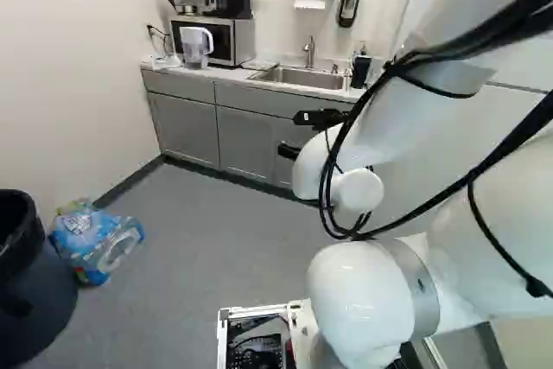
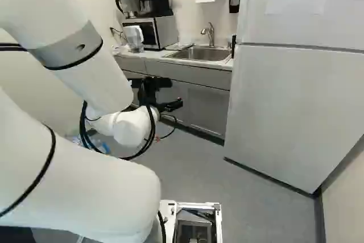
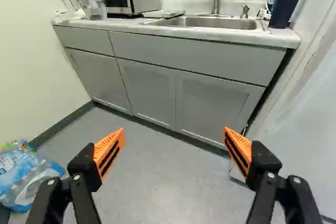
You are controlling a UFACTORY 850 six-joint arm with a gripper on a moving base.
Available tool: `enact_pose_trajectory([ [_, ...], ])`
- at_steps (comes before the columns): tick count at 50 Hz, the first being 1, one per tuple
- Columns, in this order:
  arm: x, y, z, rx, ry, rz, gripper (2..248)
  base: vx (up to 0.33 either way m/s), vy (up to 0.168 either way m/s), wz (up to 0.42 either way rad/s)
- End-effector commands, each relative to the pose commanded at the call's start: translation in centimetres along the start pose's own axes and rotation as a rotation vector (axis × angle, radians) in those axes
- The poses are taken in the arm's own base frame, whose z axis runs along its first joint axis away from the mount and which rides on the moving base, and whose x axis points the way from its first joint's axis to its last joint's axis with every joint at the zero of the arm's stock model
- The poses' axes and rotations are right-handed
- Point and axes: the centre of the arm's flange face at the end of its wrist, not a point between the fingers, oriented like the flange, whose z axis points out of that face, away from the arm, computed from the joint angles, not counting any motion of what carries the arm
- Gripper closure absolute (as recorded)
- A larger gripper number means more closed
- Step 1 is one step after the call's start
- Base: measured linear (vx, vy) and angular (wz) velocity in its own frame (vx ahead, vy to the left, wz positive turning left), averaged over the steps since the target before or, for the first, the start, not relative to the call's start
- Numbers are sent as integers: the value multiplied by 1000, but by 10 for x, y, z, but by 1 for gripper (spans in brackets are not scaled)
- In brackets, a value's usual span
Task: Rinse the cup and place it in the tray
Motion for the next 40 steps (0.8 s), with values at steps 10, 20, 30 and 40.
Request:
enact_pose_trajectory([
  [10,5,0,4,0,7,0,3,0,0,0],
  [20,20,0,17,0,27,0,3,0,0,0],
  [30,37,0,32,0,48,0,3,0,0,0],
  [40,54,0,46,0,71,0,3,0,0,0],
])
